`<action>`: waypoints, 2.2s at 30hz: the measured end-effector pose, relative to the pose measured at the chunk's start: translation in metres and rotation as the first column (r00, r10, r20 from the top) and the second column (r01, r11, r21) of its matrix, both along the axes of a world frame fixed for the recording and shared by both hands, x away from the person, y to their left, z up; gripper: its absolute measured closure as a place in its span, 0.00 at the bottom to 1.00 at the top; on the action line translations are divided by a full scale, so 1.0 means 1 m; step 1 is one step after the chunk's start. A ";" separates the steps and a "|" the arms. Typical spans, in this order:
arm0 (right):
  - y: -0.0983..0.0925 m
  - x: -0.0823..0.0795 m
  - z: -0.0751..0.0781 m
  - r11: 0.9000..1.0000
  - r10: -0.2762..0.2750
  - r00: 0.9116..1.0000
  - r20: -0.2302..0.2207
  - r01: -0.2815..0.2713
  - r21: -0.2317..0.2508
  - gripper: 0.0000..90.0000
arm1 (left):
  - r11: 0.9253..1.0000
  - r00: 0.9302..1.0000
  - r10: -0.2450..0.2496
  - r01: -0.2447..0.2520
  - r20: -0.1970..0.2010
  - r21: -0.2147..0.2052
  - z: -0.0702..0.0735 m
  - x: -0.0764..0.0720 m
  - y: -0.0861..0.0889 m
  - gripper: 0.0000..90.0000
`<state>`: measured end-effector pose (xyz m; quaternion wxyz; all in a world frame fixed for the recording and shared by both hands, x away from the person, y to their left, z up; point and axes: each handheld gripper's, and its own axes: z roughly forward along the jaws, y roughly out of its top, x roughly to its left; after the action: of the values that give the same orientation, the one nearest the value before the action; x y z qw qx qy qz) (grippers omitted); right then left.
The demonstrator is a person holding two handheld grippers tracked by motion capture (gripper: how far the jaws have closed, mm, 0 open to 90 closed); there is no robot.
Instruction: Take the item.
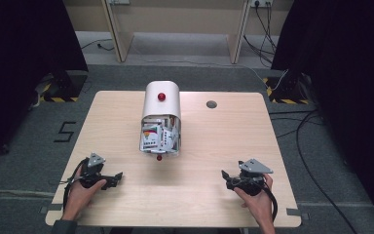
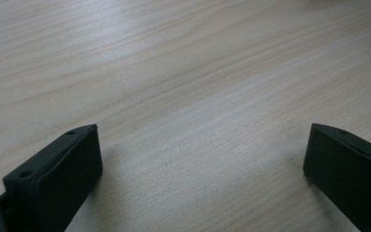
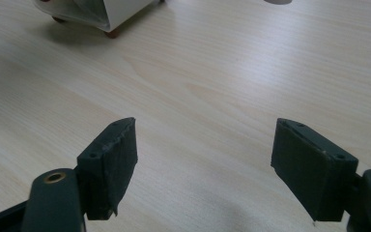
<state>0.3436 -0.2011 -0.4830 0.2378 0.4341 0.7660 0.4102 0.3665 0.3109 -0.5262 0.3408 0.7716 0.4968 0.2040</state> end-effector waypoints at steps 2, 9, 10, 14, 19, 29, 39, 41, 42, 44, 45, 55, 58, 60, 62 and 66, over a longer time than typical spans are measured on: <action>0.002 -0.001 0.002 1.000 0.002 1.000 0.004 -0.002 0.001 0.30 | 1.000 1.000 0.000 0.000 0.000 0.000 0.000 0.000 0.000 0.00; 0.007 -0.002 0.009 1.000 0.013 1.000 0.028 -0.013 0.010 0.34 | 1.000 1.000 0.000 0.000 0.000 0.000 0.000 0.000 0.000 0.00; 0.008 -0.003 0.012 1.000 0.007 0.999 0.040 -0.008 0.021 0.34 | 1.000 1.000 0.000 0.000 0.000 0.000 0.000 0.000 0.000 0.00; 0.009 -0.002 0.015 0.999 -0.002 0.999 0.050 0.000 0.034 0.35 | 1.000 1.000 0.000 0.000 0.000 0.000 0.000 0.000 0.000 0.00; 0.011 -0.003 0.019 0.999 0.003 0.999 0.053 -0.005 0.046 0.36 | 1.000 1.000 0.000 0.000 0.000 0.000 0.000 0.000 0.000 0.00; 0.022 -0.001 0.028 0.999 0.024 0.997 0.068 -0.027 0.044 0.37 | 1.000 1.000 0.000 0.000 0.000 0.000 0.000 0.000 0.000 0.00; 0.035 0.003 0.038 0.997 0.061 0.995 0.076 -0.064 0.037 0.38 | 1.000 1.000 0.000 0.000 0.000 0.000 0.000 0.000 0.000 0.00; 0.037 0.004 0.041 0.997 0.073 0.994 0.079 -0.076 0.033 0.38 | 1.000 1.000 0.000 0.000 0.000 0.000 0.000 0.000 0.000 0.00; 0.039 0.005 0.042 0.996 0.076 0.994 0.080 -0.079 0.032 0.38 | 1.000 1.000 0.000 0.000 0.000 0.000 0.000 0.000 0.000 0.00; 0.041 0.005 0.046 0.995 0.088 0.992 0.088 -0.091 0.032 0.38 | 1.000 1.000 0.000 0.000 0.000 0.000 0.000 0.000 0.000 0.00; 0.042 0.005 0.047 0.995 0.094 0.992 0.090 -0.097 0.031 0.38 | 1.000 1.000 -0.001 0.001 0.000 0.000 0.000 0.000 0.000 0.00; 0.053 0.008 0.058 0.991 0.116 0.988 0.099 -0.122 0.057 0.41 | 1.000 1.000 -0.001 0.001 0.000 0.000 0.000 0.000 0.000 0.00; 0.057 0.008 0.059 0.989 0.127 0.987 0.101 -0.134 0.065 0.41 | 1.000 1.000 -0.001 0.001 0.000 0.000 0.000 0.000 0.000 0.00; 0.059 0.008 0.060 0.988 0.133 0.986 0.104 -0.141 0.066 0.41 | 1.000 1.000 -0.001 0.001 0.000 0.000 0.000 0.000 0.000 0.00; 0.062 0.007 0.062 0.987 0.140 0.984 0.111 -0.148 0.069 0.41 | 1.000 1.000 0.000 0.000 0.000 0.000 0.000 0.000 0.000 0.00; 0.065 0.006 0.065 0.985 0.151 0.981 0.119 -0.160 0.069 0.41 | 1.000 1.000 0.000 0.000 0.000 0.000 0.000 0.000 0.000 0.00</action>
<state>0.3499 -0.1362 -0.4184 0.2309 0.3579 0.7664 0.4809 0.3666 0.3109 -0.5262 0.3409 0.7717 0.4967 0.2040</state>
